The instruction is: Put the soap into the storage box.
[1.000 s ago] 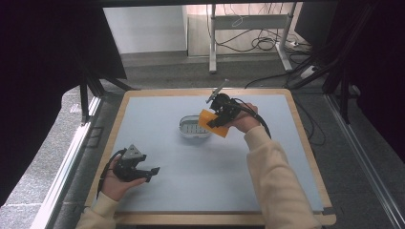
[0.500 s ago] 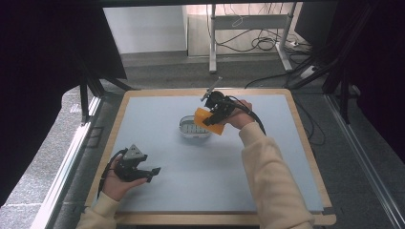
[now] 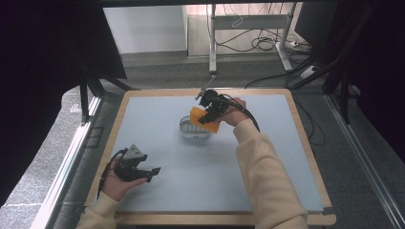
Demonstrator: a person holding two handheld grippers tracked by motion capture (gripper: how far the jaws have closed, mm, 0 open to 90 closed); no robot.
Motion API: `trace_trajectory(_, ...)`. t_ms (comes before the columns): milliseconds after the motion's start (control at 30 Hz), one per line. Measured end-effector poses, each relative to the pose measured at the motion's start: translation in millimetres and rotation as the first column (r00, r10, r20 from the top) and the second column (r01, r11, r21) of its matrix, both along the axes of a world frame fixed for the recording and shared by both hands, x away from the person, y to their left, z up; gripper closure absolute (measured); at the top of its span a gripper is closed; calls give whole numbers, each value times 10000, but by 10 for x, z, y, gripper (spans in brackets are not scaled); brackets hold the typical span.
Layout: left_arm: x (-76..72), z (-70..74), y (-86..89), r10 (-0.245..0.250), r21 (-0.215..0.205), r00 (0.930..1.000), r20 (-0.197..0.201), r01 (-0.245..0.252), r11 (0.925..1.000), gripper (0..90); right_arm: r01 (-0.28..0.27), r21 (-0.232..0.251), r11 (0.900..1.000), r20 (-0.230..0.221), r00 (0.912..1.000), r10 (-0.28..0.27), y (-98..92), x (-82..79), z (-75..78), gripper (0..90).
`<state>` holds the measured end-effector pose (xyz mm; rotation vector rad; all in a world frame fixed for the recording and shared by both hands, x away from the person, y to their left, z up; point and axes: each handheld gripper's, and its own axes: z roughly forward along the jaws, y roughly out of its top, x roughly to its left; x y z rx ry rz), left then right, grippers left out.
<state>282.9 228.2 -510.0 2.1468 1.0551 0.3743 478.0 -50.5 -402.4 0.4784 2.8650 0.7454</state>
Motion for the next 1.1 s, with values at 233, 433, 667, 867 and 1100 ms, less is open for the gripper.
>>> trace_trajectory(233, 0, -4, -7, -2, -27, 10000, -43, 2, 10000, 247, 11, 8, 10000, 13, 10000, -11, 37, 37, -30, 615)
trace_trajectory(433, 3, -2, -4, -42, 1, 10000, -26, 42, 10000, 246, 21, 69, 10000, 21, 10000, -21, 63, 85, -35, 615)
trace_trajectory(667, 4, -5, -13, -111, 56, 9999, -42, 111, 9999, 247, -38, 102, 9999, -62, 10000, 39, 91, 139, -73, 615)
trace_trajectory(867, 3, 2, 3, -56, 18, 10000, -22, 56, 10000, 246, -141, -22, 9999, -97, 9999, 141, 152, 199, -103, 615)
trace_trajectory(1100, 6, -3, 4, -79, 18, 10000, -43, 79, 10000, 246, -422, -170, 9990, -86, 9991, 420, 265, 253, -106, 615)
